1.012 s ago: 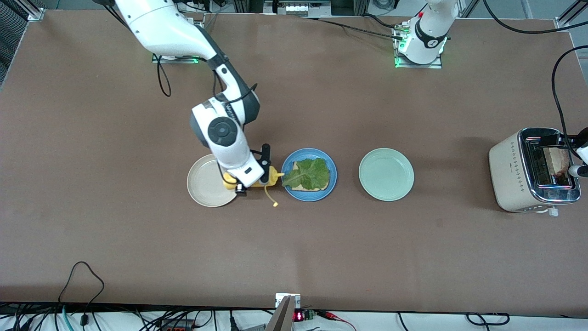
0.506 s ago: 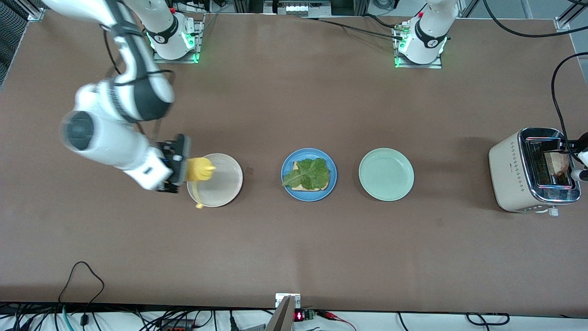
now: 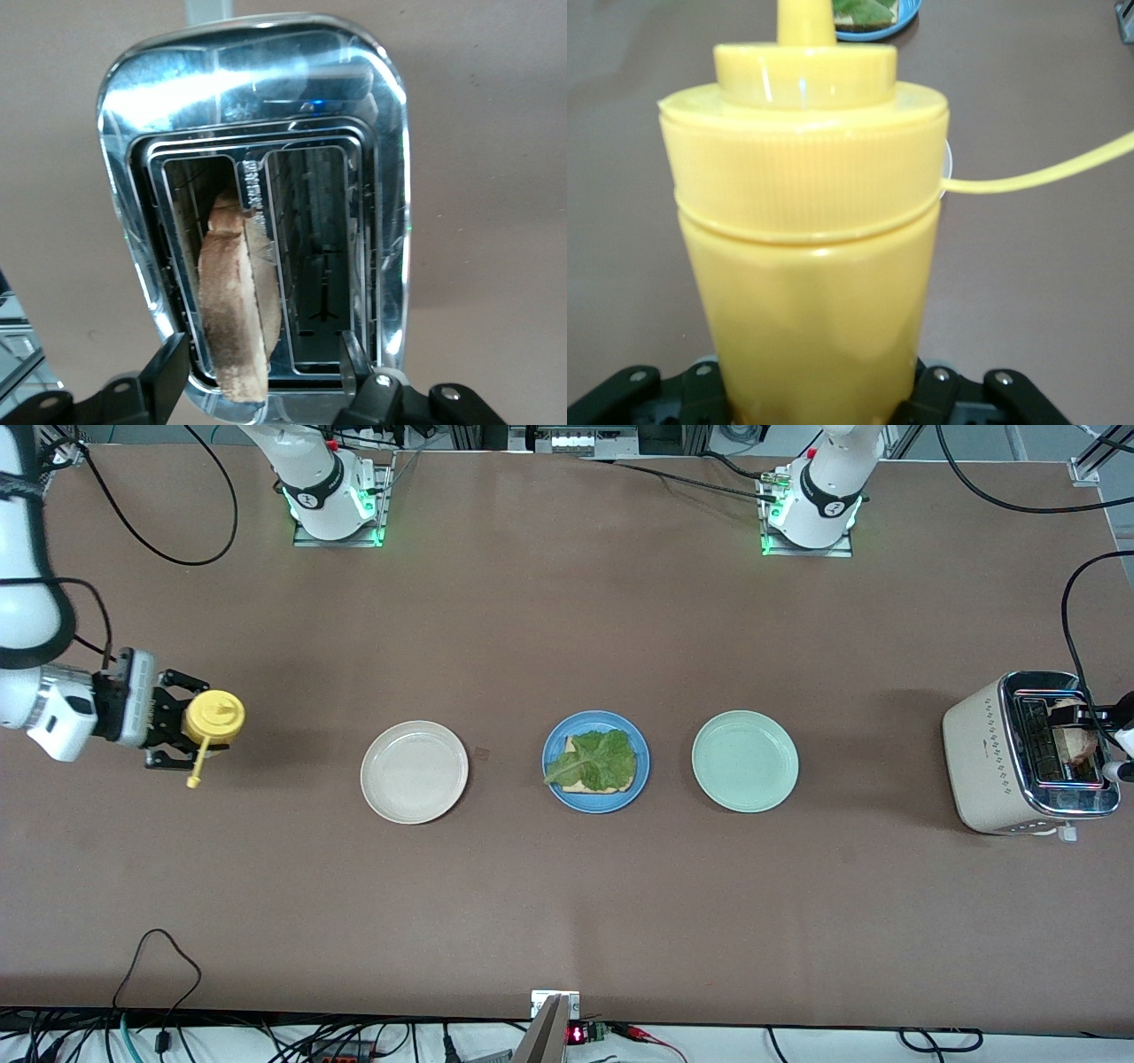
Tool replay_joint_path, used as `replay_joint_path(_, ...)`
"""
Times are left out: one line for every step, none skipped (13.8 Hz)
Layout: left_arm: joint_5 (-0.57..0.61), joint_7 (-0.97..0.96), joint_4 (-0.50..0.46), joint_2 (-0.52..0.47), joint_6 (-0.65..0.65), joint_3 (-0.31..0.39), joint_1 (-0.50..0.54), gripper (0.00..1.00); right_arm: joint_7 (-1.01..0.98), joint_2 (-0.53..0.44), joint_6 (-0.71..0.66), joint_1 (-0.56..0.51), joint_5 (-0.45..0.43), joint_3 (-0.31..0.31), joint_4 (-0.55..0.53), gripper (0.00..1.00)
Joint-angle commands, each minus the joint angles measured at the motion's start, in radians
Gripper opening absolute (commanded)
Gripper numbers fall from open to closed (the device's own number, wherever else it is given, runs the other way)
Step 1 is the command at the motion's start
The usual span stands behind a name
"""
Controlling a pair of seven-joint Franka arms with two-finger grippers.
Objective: Make sandwich in blue plate with both arms
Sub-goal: 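Carry the mustard bottle back and set it on the table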
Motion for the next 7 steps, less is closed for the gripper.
replay_joint_path(0.038,0.021,-0.009,0.003,0.009,-0.006,0.005,0.66,-0.193,0.073,-0.061,-0.134,0.138,0.031,-0.023,0.00)
replay_joint_path(0.050,0.044,-0.009,0.005,0.011,-0.006,0.005,0.62,-0.253,0.110,-0.091,-0.171,0.181,0.031,-0.022,0.00)
replay_joint_path(0.050,0.058,-0.009,0.008,0.014,-0.006,0.006,0.55,-0.310,0.153,-0.135,-0.210,0.221,0.031,-0.016,0.00)
replay_joint_path(0.050,0.061,-0.012,0.009,0.021,-0.006,0.011,0.45,-0.348,0.200,-0.184,-0.253,0.257,0.031,-0.007,0.00)
replay_joint_path(0.050,0.061,-0.012,0.009,0.023,-0.006,0.019,0.34,-0.366,0.239,-0.221,-0.290,0.271,0.032,0.007,0.00)
replay_joint_path(0.050,0.061,-0.013,0.009,0.021,-0.006,0.020,0.18,-0.388,0.282,-0.255,-0.325,0.271,0.049,0.038,0.00)
replay_joint_path(0.052,0.068,-0.013,0.009,0.020,-0.006,0.025,0.09,-0.418,0.328,-0.273,-0.369,0.271,0.077,0.073,0.00)
